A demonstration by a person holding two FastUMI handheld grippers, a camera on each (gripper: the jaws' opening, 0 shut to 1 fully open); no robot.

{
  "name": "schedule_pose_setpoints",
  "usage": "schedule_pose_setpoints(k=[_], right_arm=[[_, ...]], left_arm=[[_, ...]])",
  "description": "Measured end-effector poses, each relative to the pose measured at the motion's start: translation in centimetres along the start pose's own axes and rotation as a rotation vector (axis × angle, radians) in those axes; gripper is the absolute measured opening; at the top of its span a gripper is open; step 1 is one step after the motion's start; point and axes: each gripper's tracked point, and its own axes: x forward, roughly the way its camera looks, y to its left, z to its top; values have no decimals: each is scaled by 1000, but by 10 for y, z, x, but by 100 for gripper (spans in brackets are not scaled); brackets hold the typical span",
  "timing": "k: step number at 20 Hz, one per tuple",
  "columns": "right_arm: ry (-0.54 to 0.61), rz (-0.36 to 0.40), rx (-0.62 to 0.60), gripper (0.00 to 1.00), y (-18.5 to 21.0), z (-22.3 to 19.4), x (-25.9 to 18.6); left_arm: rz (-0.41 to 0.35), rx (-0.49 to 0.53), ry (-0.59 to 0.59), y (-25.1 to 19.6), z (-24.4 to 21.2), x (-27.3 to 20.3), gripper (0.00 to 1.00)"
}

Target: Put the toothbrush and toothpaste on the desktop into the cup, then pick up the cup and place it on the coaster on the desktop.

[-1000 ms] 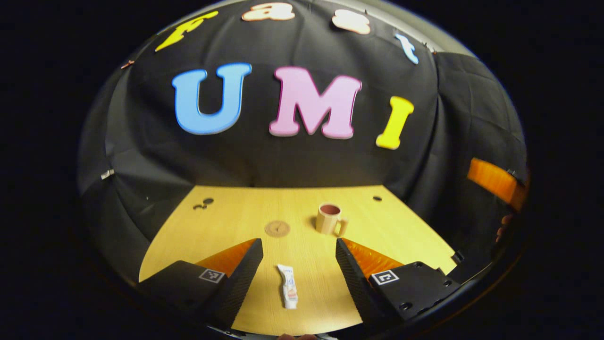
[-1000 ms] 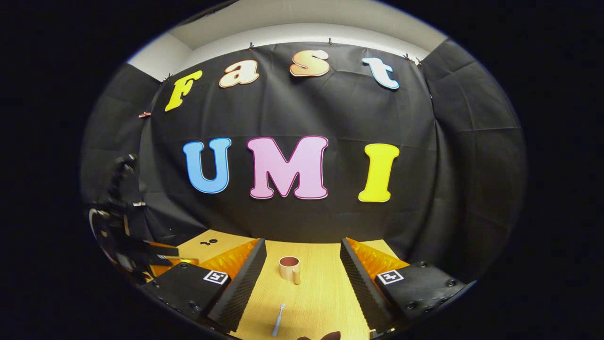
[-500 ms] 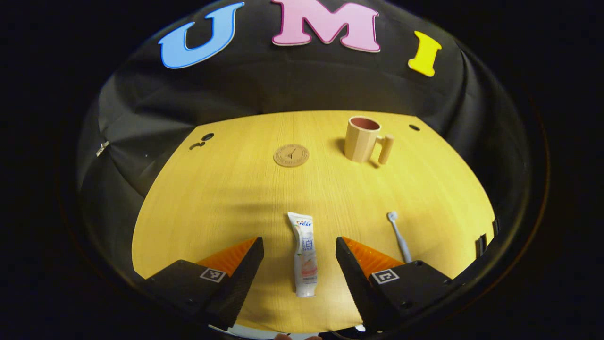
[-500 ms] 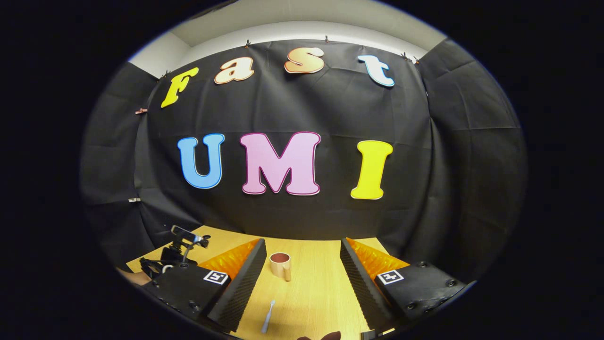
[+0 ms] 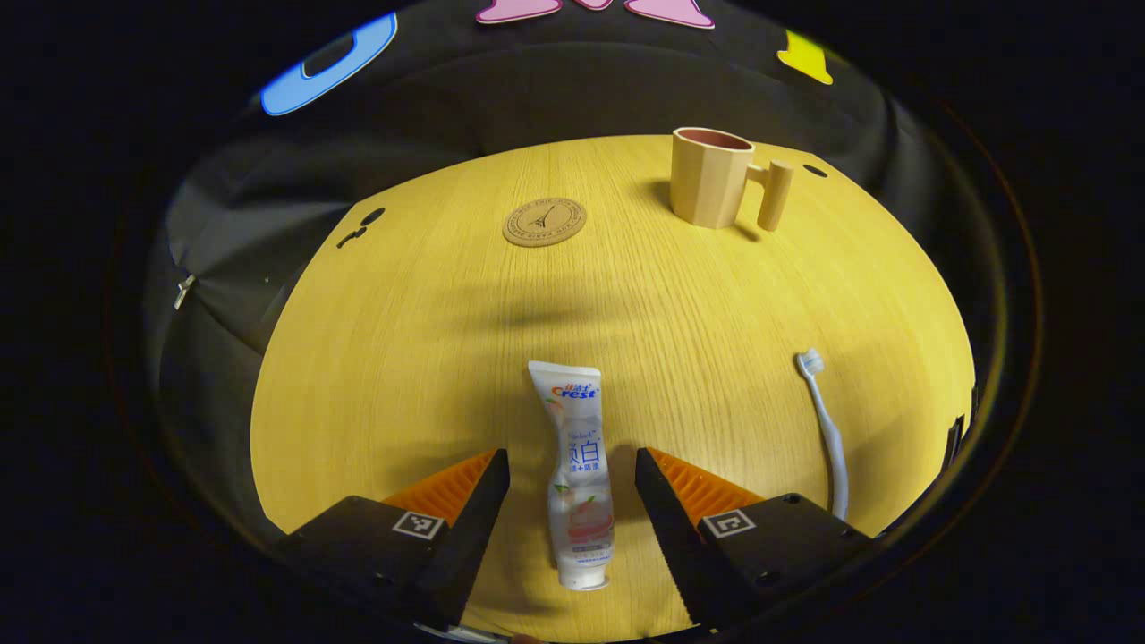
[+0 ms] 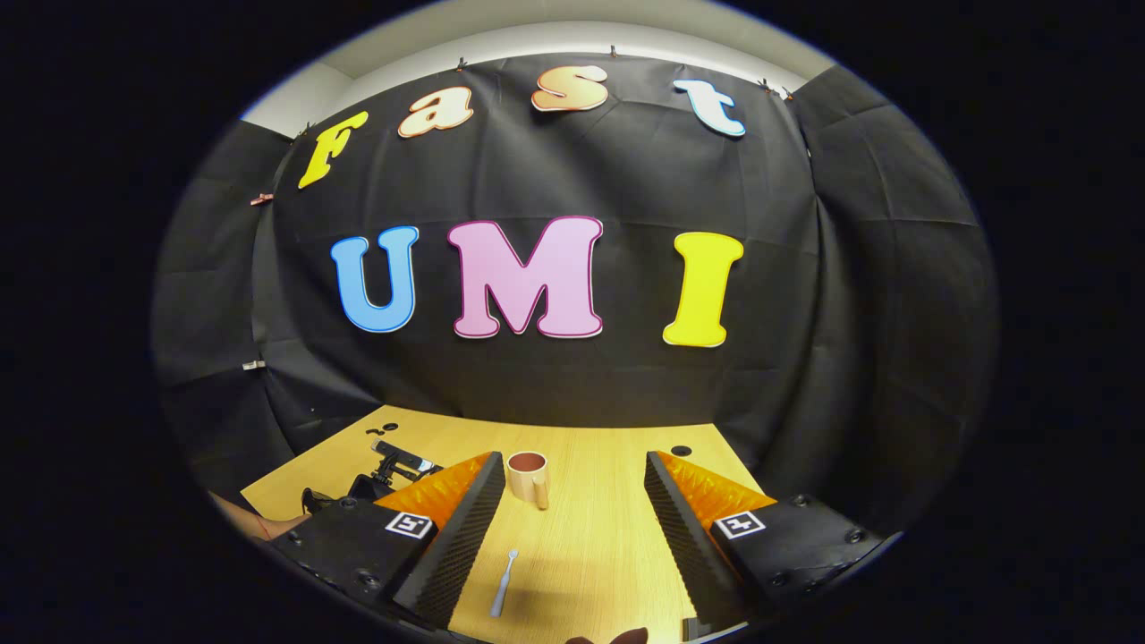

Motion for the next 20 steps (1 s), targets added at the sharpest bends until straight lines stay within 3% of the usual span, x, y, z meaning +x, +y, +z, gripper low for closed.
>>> schedule_pose_setpoints(k=[6, 8, 9, 10, 13, 16, 20], right_arm=[[62, 25, 11, 97, 3, -16, 6], [102, 34, 14, 97, 4, -28, 10], [135, 45, 17, 97, 8, -39, 14], [178, 55, 19, 97, 11, -52, 16], [332, 99, 49, 98, 35, -91, 18], [449, 110, 55, 99, 49, -128, 26], [591, 115, 14, 99, 66, -177, 41]], left_arm=[[-11, 4, 1, -6, 0, 9, 86], [-6, 12, 12, -8, -2, 10, 72], [-6, 13, 14, -8, -3, 7, 54], [-1, 14, 18, -8, 0, 4, 48], [-5, 23, 33, -8, -5, 9, 44], [-58, 49, 47, -10, -7, 6, 42], [-118, 3, 12, -7, -7, -13, 35]])
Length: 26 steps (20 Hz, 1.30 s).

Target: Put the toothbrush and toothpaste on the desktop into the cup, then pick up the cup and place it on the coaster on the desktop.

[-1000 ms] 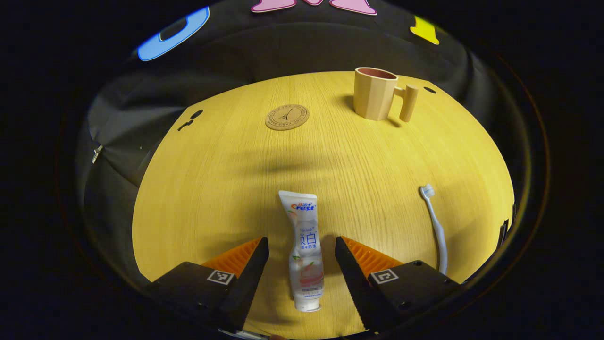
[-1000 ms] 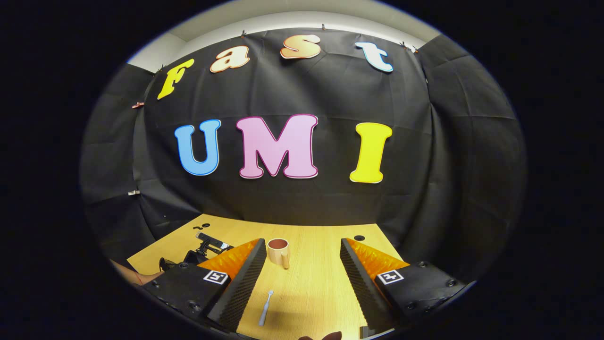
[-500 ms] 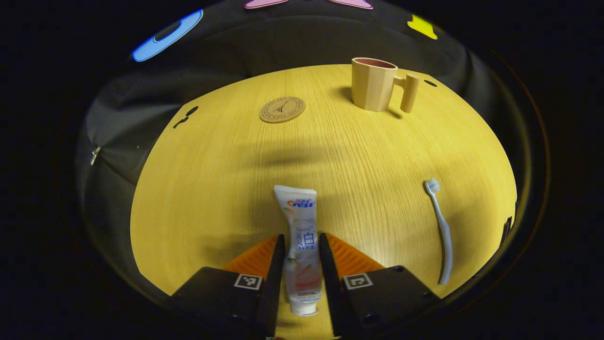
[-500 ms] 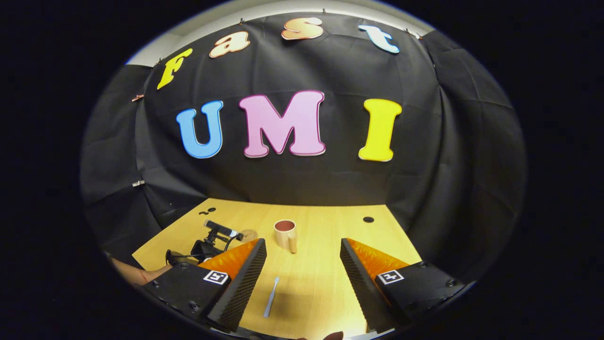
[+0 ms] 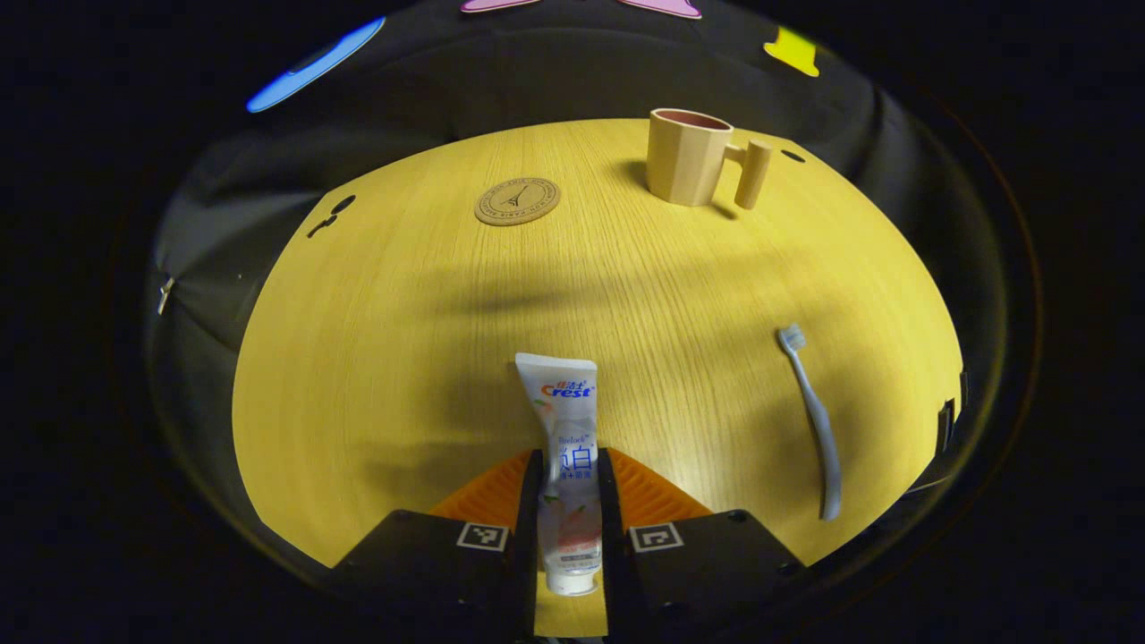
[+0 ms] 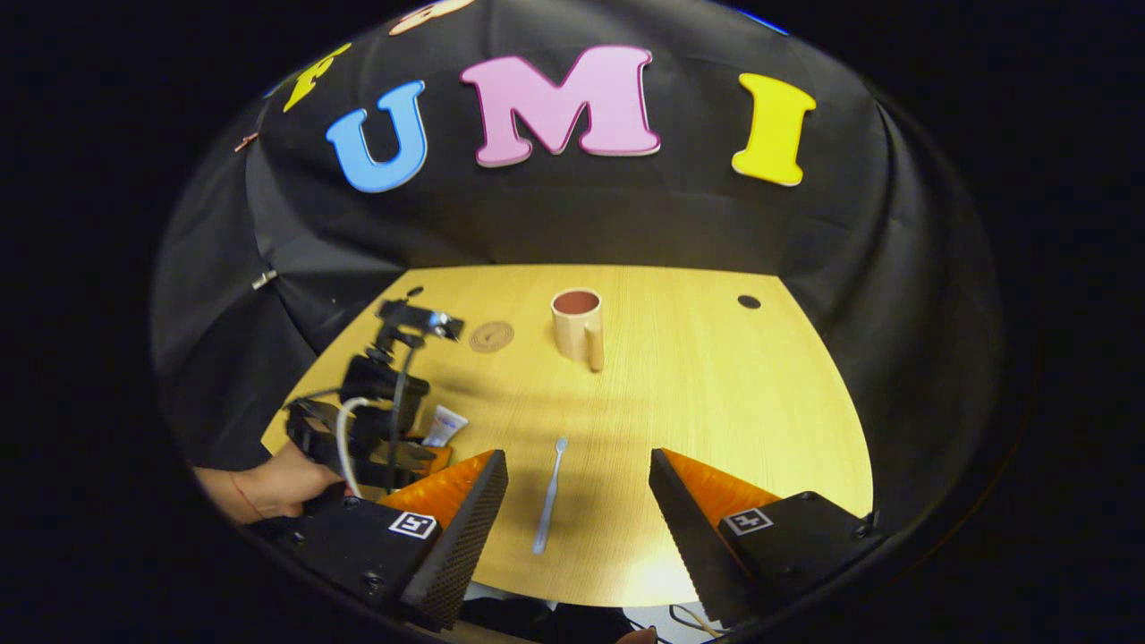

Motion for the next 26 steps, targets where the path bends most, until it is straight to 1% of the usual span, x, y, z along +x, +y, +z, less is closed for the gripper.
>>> schedule_pose_setpoints(k=[1, 2, 4, 5, 6, 7, 8, 9, 10, 11, 12, 13, 16, 19, 20, 21, 22, 23, 24, 25, 26], right_arm=[[32, -1, 0, 99, 1, -8, 9], [60, 2, 4, 99, 5, -14, 15], [108, 10, 19, 98, 12, -27, 35], [139, 7, 19, 96, 15, -34, 43], [165, 4, 17, 95, 14, -41, 50], [188, -4, 9, 91, 13, -47, 59], [212, -12, -4, 90, 12, -54, 67], [232, -21, -19, 87, 11, -60, 75], [258, -24, -29, 87, 11, -66, 84], [283, -22, -31, 86, 13, -72, 91], [307, -18, -30, 86, 15, -80, 96], [326, -18, -31, 84, 18, -85, 104], [363, -29, -55, 83, 21, -95, 120], [390, -40, -72, 78, 24, -100, 128], [400, -44, -75, 78, 24, -102, 133], [411, -53, -81, 77, 23, -104, 135], [420, -59, -83, 74, 22, -106, 138], [429, -67, -87, 75, 21, -108, 140], [443, -70, -89, 73, 20, -111, 141], [456, -71, -92, 71, 21, -114, 142], [466, -73, -96, 70, 20, -116, 143]], left_arm=[[-11, -8, -20, 1, 1, -9, 37], [-20, -13, -40, 4, 4, -18, 34], [-33, -30, -75, 13, 4, -38, 34], [-37, -43, -90, 17, 3, -47, 34], [-40, -58, -100, 22, 2, -55, 37], [-43, -72, -107, 27, -1, -63, 37], [-46, -86, -113, 33, -3, -70, 34], [-45, -102, -119, 39, -6, -76, 38], [-45, -119, -125, 45, -8, -82, 38], [-42, -135, -129, 50, -10, -87, 37], [-40, -150, -134, 56, -12, -92, 34], [-39, -164, -140, 60, -14, -96, 34], [-30, -194, -148, 71, -20, -102, 34], [-16, -206, -139, 77, -29, -104, 34], [-13, -208, -136, 79, -31, -104, 38], [-11, -212, -134, 80, -33, -104, 38], [-9, -214, -134, 82, -33, -105, 38], [-7, -218, -134, 83, -35, -105, 34], [-6, -222, -135, 86, -34, -105, 34], [-6, -225, -135, 86, -34, -105, 38], [-5, -227, -133, 87, -34, -104, 38]])
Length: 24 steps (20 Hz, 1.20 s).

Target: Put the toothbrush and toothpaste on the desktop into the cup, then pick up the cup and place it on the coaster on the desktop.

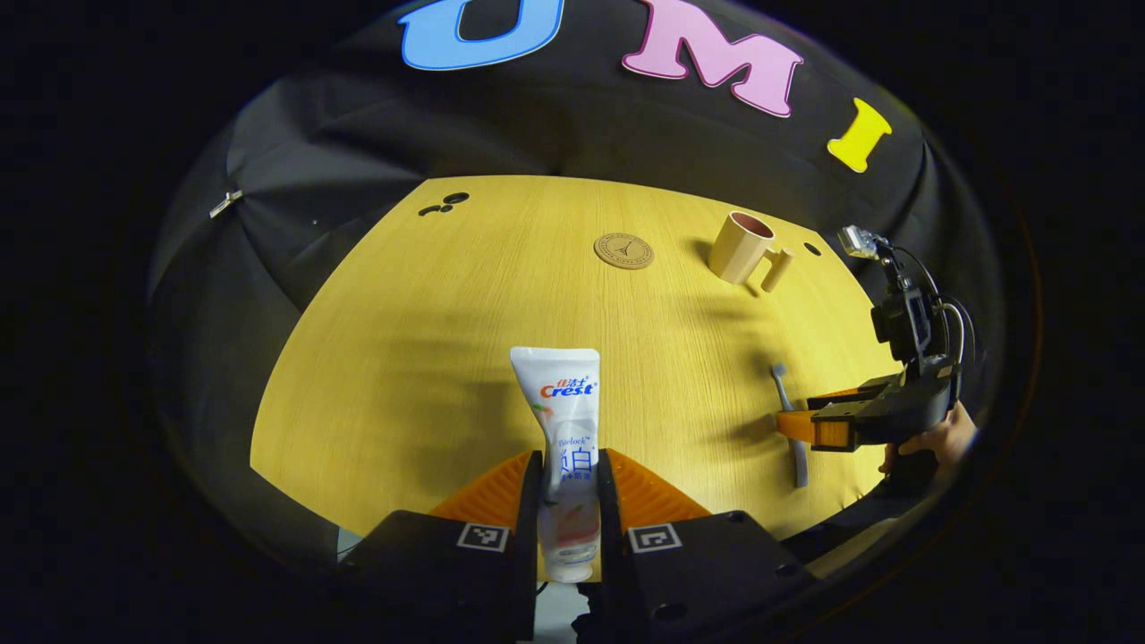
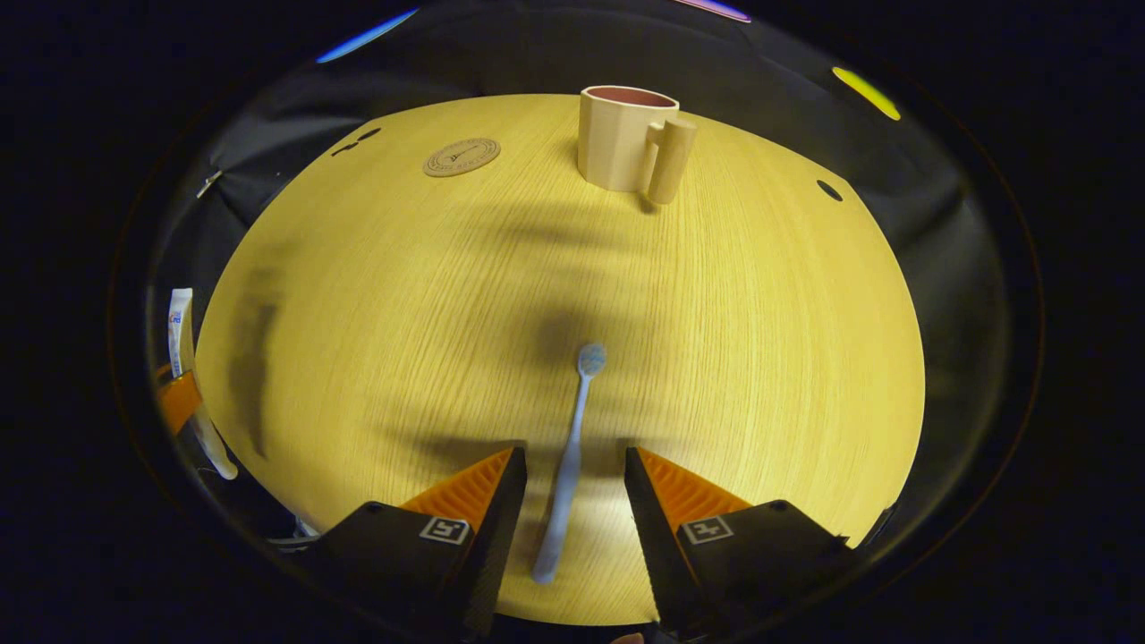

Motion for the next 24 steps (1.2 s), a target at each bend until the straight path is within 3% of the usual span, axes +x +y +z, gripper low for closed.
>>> schedule_pose_setpoints(k=[1, 2, 6, 10, 13, 17, 19, 22, 24], right_arm=[[8, -1, -1, 68, 0, -1, 1], [12, 3, 5, 64, 2, -1, 1], [28, 30, 32, 57, 9, -1, 3], [39, 29, 43, 31, 10, -1, 3], [42, 32, 67, 14, 9, -3, 3], [-5, 24, 61, 12, 3, -5, -2], [-77, 49, 65, 12, 5, 3, -14], [-229, 111, 86, 12, 10, 29, -43], [-309, 137, 104, 12, 6, 43, -62]], left_arm=[[2, -2, 1, 2, 0, 0, 34], [3, -5, 2, 3, 1, 0, 38], [6, -20, 9, 5, 0, 1, 34], [9, -34, 12, 6, -2, 1, 38], [13, -34, 10, 5, -1, 1, 34], [16, -26, -6, 0, 5, 0, 38], [11, -26, -35, -7, 13, -2, 34], [-36, -35, -119, -30, 41, -8, 34], [-106, -56, -206, -53, 74, -14, 37]])
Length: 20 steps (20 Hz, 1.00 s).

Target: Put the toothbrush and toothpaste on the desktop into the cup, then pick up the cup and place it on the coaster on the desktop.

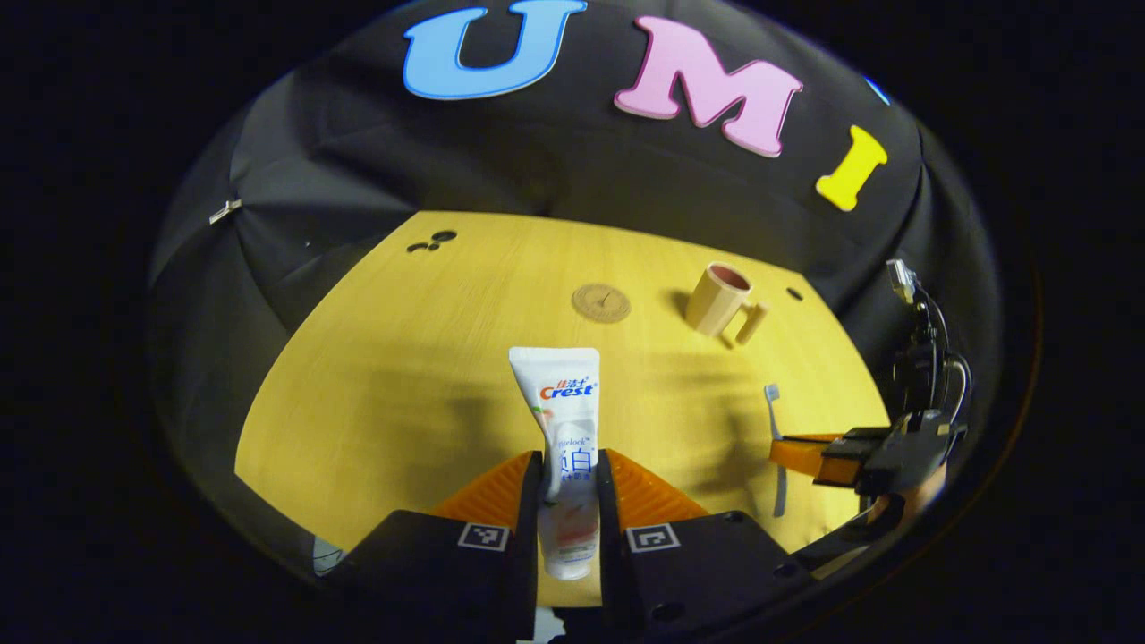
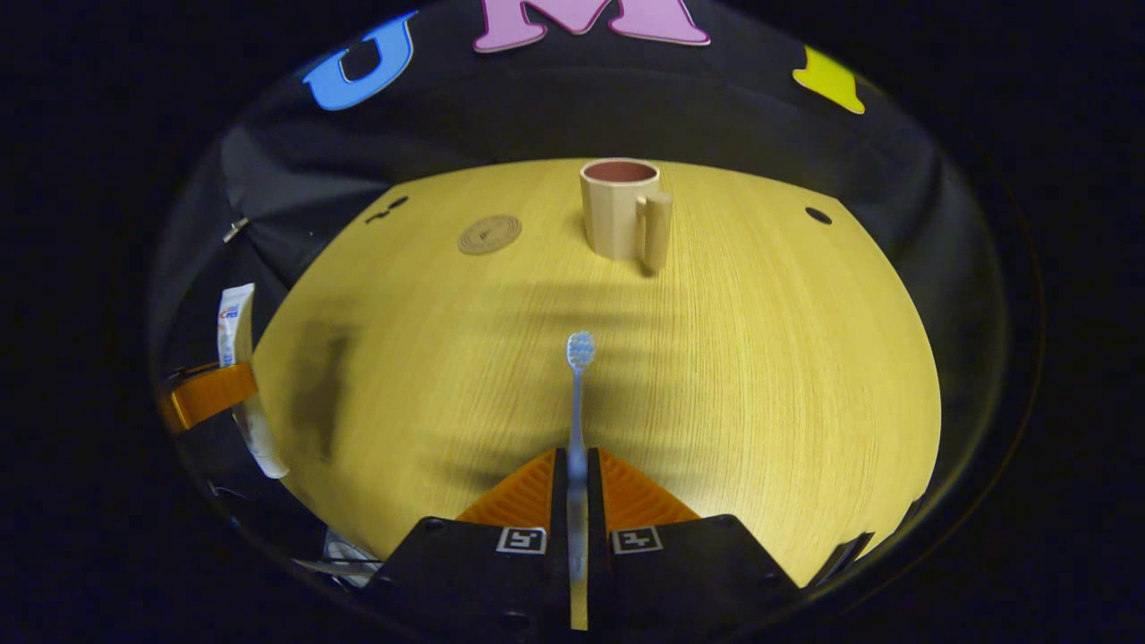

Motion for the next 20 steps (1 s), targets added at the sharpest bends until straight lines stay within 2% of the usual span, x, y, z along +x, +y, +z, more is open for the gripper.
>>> schedule_pose_setpoints(k=[4, 7, 8, 9, 10, 14, 19, 20], right_arm=[[-125, 34, 59, 12, -10, 39, -30], [-224, 61, 95, 12, -20, 73, -50], [-256, 66, 106, 12, -25, 83, -57], [-282, 72, 119, 12, -28, 93, -62], [-304, 78, 130, 12, -33, 102, -65], [-357, 117, 179, 12, -52, 125, -75], [-413, 163, 209, 12, -71, 153, -57], [-427, 174, 208, 12, -74, 158, -53]], left_arm=[[-187, -62, -149, -66, 71, 5, 33], [-272, -82, -229, -102, 115, 17, 36], [-299, -93, -262, -114, 130, 22, 32], [-326, -102, -298, -127, 146, 26, 36], [-349, -107, -331, -138, 161, 32, 32], [-401, -150, -417, -169, 198, 70, 33], [-387, -193, -472, -176, 211, 130, 32], [-390, -197, -492, -177, 218, 141, 27]])
